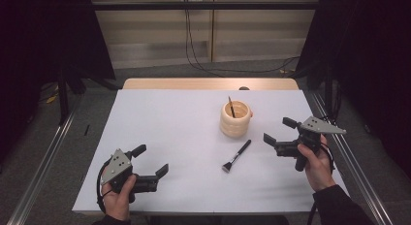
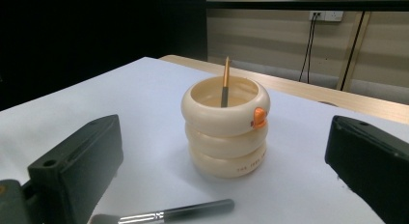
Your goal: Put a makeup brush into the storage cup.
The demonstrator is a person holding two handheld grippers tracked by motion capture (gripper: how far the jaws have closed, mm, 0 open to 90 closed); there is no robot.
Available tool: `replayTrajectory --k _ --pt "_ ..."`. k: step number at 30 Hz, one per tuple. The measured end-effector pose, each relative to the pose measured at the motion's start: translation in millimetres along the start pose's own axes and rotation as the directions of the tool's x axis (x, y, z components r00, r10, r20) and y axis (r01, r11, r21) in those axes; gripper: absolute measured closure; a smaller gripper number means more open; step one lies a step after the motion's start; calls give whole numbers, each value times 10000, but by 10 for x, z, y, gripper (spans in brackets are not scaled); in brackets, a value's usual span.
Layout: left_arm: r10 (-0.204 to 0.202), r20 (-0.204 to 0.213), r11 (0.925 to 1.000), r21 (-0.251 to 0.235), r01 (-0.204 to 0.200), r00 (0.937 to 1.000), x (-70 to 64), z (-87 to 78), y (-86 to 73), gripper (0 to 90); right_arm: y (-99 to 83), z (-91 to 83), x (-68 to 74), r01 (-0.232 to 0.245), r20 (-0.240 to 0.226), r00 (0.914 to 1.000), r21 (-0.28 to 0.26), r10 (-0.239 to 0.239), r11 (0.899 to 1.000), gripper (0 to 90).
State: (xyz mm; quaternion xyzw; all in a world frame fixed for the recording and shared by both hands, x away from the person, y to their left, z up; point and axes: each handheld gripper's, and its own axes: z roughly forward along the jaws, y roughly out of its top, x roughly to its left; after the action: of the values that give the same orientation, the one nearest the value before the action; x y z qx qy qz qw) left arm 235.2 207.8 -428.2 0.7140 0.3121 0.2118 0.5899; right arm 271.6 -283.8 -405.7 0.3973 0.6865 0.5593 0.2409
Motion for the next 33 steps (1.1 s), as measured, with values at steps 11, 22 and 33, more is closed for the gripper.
replayTrajectory --k 11,22,33 --pt "72 80 10000 46 -73 9999 7 -11 -12 16 -204 -270 46 66 157 9999 -32 -65 10000 0" --pt "120 67 9999 57 -120 9999 -10 -45 -20 14 -349 -467 129 -139 293 9995 -22 140 9999 1" --pt "11 -113 10000 36 -11 9999 -34 -90 -17 14 -547 -675 134 -256 1065 9940 100 244 9996 13"
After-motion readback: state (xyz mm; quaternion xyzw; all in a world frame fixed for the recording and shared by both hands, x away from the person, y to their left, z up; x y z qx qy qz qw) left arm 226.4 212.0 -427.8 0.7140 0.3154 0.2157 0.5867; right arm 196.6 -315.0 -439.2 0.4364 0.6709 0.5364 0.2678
